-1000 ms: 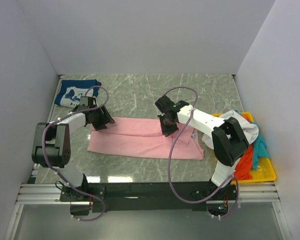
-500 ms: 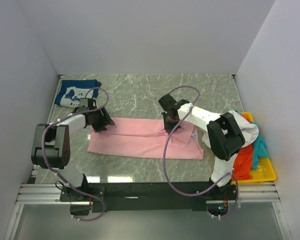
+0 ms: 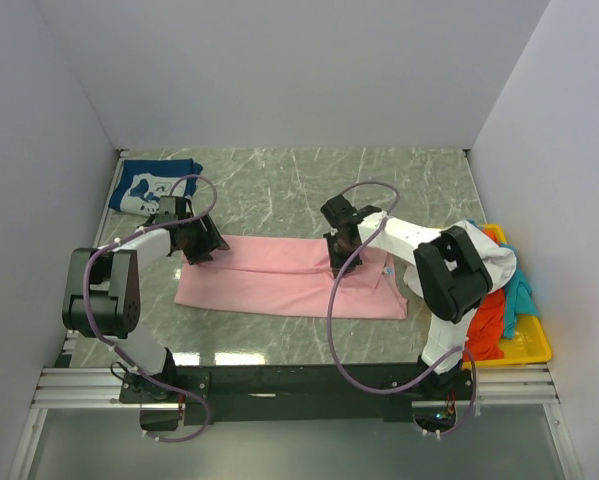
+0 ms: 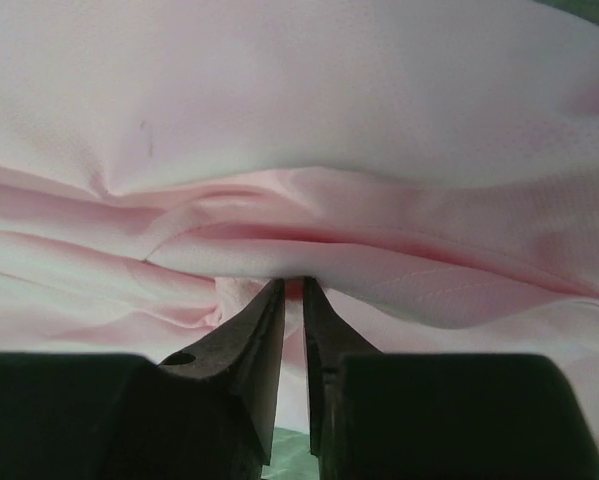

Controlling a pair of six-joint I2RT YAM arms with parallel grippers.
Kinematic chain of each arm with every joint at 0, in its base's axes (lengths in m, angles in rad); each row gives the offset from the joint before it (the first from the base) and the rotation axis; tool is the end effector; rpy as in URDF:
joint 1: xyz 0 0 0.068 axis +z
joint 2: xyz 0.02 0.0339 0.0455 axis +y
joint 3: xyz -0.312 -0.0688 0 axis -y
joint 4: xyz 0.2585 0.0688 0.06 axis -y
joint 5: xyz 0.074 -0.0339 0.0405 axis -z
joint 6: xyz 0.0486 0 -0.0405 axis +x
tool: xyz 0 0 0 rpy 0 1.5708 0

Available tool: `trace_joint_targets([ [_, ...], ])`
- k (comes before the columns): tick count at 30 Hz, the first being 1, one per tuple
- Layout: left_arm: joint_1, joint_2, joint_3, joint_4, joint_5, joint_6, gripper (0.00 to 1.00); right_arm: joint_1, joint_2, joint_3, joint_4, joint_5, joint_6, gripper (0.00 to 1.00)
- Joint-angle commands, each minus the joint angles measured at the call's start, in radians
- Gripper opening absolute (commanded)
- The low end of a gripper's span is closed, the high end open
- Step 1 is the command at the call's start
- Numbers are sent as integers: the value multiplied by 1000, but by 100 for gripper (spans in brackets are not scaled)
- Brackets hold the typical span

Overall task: Fold and stack the t-shirts
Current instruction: Fold the tshirt

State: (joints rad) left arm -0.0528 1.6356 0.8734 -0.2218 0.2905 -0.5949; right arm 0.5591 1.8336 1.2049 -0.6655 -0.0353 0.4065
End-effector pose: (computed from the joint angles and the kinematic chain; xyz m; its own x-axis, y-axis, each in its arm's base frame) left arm 0.3342 -0.0316 0.1894 -0.8058 -0.4951 -0.3249 -0.2930 0.8101 -0.5078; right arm 0.3203 0.2024 0.1934 -0.9619 -0.1357 -0.2374 -0.1719 0.9752 0.1392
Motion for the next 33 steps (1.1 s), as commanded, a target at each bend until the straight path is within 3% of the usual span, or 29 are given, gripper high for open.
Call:
trace_joint_targets([
  [1,-2,-23,-8,7,-10,12,66,-1,-76,-4,4,-18,-15,21],
  [11,-1,-23,-13,12,-5,12,66,2,-42,79,-19,-14,-37,22],
  [33,-2,-26,-10,9,-7,14,67,27,32,36,4,-12,-48,26],
])
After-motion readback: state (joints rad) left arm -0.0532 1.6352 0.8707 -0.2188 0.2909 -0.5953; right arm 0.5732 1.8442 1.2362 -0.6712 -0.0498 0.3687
